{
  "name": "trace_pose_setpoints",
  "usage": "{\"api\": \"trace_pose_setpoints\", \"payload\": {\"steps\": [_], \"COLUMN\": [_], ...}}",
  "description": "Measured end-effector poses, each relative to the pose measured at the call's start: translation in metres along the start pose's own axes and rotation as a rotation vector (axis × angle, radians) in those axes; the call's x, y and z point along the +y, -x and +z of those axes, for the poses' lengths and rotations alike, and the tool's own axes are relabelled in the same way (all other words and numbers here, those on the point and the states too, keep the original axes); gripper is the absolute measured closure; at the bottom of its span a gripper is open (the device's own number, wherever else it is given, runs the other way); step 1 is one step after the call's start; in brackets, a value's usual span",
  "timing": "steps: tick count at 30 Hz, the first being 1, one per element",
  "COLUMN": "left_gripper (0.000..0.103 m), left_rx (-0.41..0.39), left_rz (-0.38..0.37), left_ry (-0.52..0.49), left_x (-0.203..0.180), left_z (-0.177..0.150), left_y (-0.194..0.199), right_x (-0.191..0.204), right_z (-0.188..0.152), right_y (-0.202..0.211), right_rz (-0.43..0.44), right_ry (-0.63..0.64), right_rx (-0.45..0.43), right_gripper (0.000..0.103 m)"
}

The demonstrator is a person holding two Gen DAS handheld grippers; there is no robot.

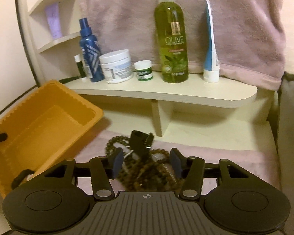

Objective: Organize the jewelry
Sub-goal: 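Grasp the black clasp piece on the bead pile with the right tool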

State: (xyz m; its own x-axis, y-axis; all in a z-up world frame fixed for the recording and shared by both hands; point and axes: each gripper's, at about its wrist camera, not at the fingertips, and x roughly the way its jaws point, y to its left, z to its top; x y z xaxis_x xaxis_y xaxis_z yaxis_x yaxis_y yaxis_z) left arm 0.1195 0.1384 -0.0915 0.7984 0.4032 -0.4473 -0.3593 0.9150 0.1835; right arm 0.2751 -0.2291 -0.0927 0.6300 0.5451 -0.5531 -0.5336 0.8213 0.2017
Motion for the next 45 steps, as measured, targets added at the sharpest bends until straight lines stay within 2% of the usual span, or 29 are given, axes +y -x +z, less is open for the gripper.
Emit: {"api": "trace_pose_setpoints", "payload": {"steps": [4,19,20,23,25,30,33,45], "left_gripper": [0.079,0.079,0.079,0.079,0.079,0.079,0.079,0.080], "left_rx": [0.003,0.002,0.002,0.003,0.002,0.001,0.002,-0.001], "left_rz": [-0.004,-0.008,-0.007,-0.007,-0.007,-0.007,-0.007,-0.008], "left_ry": [0.002,-0.002,-0.001,-0.001,-0.001,-0.003,-0.003,-0.005], "left_x": [0.000,0.001,0.001,0.001,0.001,0.001,0.001,0.000], "left_z": [0.000,0.000,0.000,0.000,0.000,0.000,0.000,-0.001], "left_y": [-0.001,0.000,-0.001,0.000,0.000,-0.001,-0.001,-0.001], "right_x": [0.004,-0.001,-0.001,-0.002,-0.001,0.000,0.002,0.022], "right_z": [0.002,0.011,0.011,0.010,0.009,0.005,0.002,-0.006], "right_y": [-0.018,-0.068,-0.069,-0.070,-0.069,-0.065,-0.059,-0.021], "right_rz": [-0.001,-0.014,-0.010,-0.001,0.004,0.012,0.018,0.090], "right_ry": [0.049,-0.020,-0.019,-0.016,-0.014,-0.020,-0.024,-0.090], "right_rx": [0.023,0.049,0.049,0.047,0.045,0.023,0.010,-0.044], "right_gripper": [0.050,0.050,0.051,0.068,0.070,0.085,0.089,0.090]}}
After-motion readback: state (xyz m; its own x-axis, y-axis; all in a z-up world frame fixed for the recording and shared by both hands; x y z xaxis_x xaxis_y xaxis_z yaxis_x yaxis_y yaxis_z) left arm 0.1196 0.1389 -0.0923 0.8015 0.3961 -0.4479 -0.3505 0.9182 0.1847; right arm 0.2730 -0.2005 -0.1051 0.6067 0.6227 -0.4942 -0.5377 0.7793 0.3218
